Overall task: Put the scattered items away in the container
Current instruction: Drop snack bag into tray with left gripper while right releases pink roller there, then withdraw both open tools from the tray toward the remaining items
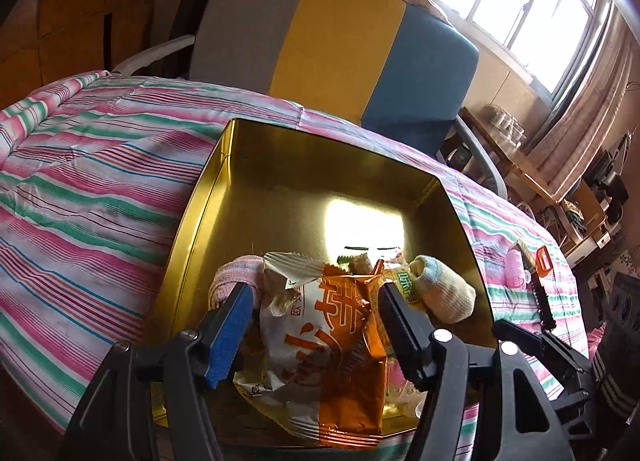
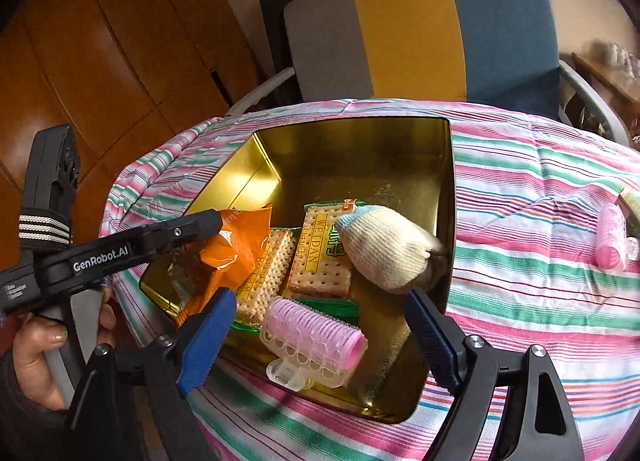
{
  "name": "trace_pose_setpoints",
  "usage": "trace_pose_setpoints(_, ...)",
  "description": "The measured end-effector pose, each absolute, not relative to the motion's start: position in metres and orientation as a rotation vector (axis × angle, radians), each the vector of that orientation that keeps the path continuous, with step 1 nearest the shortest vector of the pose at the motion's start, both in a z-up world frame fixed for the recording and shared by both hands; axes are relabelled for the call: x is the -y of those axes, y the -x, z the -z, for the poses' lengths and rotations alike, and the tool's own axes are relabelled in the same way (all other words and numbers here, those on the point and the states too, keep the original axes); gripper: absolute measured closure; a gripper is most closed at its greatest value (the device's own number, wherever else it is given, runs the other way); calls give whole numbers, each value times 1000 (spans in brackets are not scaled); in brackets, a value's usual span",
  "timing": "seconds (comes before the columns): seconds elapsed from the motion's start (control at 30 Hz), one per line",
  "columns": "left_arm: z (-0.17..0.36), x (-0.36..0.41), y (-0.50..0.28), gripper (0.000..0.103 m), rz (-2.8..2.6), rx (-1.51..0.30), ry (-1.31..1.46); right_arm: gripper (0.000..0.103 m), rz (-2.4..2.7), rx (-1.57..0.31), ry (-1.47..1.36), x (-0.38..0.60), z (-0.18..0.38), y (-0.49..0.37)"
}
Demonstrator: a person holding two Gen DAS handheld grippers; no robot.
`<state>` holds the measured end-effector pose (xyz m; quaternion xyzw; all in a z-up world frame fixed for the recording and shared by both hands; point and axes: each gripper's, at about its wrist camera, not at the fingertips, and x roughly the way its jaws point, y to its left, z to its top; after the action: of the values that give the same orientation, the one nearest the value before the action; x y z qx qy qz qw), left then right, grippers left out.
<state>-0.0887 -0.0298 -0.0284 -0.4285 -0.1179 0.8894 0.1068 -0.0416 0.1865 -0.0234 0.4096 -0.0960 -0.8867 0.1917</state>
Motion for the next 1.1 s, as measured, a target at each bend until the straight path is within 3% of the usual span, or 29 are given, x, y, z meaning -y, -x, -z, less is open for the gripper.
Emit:
trace_pose_setpoints(0.2, 16, 28, 62, 37, -2623, 368, 1190, 0, 2578, 394, -1064, -232, 9, 14)
trace_pose_setpoints(0.6, 41, -3, 47, 37, -2528, 239, 1322, 0, 2725, 767, -1236, -358, 45, -36)
trace_pose_setpoints(1.1, 48, -4, 75, 37, -2616, 137, 1417, 0, 2845, 895, -1211, -419, 54, -59)
